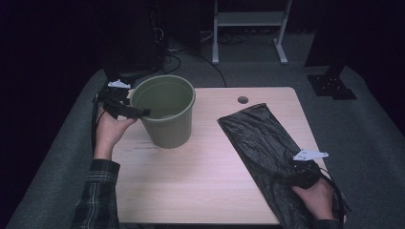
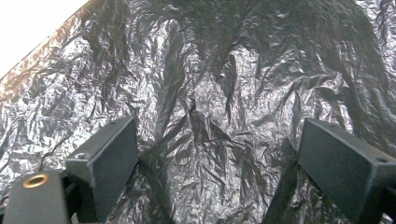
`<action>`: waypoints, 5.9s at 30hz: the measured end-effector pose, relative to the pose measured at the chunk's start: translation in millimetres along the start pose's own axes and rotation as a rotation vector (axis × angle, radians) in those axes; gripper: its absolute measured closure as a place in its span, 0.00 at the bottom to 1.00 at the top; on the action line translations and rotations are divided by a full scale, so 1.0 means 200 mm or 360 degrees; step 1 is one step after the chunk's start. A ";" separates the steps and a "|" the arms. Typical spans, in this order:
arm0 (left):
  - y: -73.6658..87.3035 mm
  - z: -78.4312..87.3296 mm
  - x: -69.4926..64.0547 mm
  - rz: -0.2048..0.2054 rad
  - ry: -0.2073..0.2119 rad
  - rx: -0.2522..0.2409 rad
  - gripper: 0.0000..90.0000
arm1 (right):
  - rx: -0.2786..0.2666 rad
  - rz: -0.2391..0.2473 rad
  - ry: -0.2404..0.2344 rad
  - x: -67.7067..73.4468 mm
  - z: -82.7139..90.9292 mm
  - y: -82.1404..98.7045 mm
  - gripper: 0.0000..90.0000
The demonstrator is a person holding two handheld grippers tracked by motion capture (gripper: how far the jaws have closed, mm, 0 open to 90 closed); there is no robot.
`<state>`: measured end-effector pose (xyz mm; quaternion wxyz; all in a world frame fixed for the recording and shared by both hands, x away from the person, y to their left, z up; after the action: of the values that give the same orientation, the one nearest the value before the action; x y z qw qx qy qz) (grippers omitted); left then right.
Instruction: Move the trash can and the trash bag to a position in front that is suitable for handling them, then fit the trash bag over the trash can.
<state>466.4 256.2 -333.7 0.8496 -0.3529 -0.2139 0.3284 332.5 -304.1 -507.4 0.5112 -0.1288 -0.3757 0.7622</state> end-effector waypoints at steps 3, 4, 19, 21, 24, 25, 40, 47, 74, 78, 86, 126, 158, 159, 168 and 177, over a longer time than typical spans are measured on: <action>-0.01 0.00 -0.04 -0.0022 0.0016 0.0009 0.00 | 0.0000 0.0000 0.0000 0.00 0.00 0.00 0.13; -0.01 0.00 -0.07 -0.0032 0.0030 -0.0002 0.00 | -0.0002 0.0002 0.0000 0.00 0.00 0.00 0.13; -0.02 0.02 -0.28 -0.0105 0.0136 -0.0041 0.00 | -0.0002 0.0003 -0.0001 0.00 0.00 0.00 0.13; -0.02 0.02 -0.32 -0.0116 0.0156 -0.0055 0.00 | -0.0002 0.0003 0.0000 0.00 0.00 0.00 0.13; -0.02 0.03 -0.37 -0.0133 0.0177 -0.0066 0.00 | -0.0002 0.0004 0.0001 0.00 0.00 0.00 0.13; -0.01 0.04 -0.39 -0.0138 0.0183 -0.0065 0.00 | -0.0002 0.0005 0.0000 0.00 0.00 0.00 0.13; 0.02 0.10 -0.61 -0.0203 0.0314 -0.0136 0.00 | -0.0006 -0.0005 0.0012 0.00 0.00 0.00 0.13; 0.04 0.13 -0.69 -0.0217 0.0343 -0.0174 0.00 | -0.0008 -0.0003 0.0015 0.00 0.00 0.00 0.12; -0.01 0.23 -0.69 -0.0224 0.0289 -0.0228 0.00 | -0.0009 -0.0015 0.0028 0.00 0.00 0.00 0.12; -0.02 0.29 -0.67 -0.0224 0.0265 -0.0242 0.00 | -0.0008 -0.0017 0.0028 0.00 0.00 0.00 0.12; 0.08 0.39 -0.66 -0.0194 0.0196 -0.0252 0.00 | -0.0008 -0.0016 0.0028 0.00 0.00 0.00 0.12; 0.60 0.03 -0.72 -0.0158 0.0159 -0.0102 0.00 | -0.0014 -0.0036 0.0045 0.00 0.00 0.00 0.12; 0.79 -0.26 -0.76 -0.0272 0.0183 0.0059 0.00 | -0.0044 -0.0036 0.0024 0.02 0.02 -0.02 0.62; 0.79 -0.26 -0.76 -0.0281 0.0179 0.0064 0.00 | -0.0042 -0.0023 0.0015 0.02 0.02 -0.02 0.69; 0.79 -0.26 -0.76 -0.0281 0.0176 0.0052 0.00 | -0.0026 0.0014 -0.0005 0.06 0.02 -0.02 1.00; 0.79 -0.26 -0.76 -0.0281 0.0176 0.0053 0.00 | 0.0002 0.0095 -0.0129 0.17 -0.04 -0.07 1.00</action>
<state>327.7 209.4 -504.4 0.8915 -0.3361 -0.1914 0.2358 331.0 -267.5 -495.5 0.4727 -0.1086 -0.3918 0.7818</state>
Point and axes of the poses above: each handheld gripper's, and its own axes: z roughly backward along the jaws, y roughly out of its underside, x roughly to its left, the point moved 3 cm from there along -z, roughly forward along the jaws, and after that the axes turned 14 degrees about -z, right-handed, at the moved point
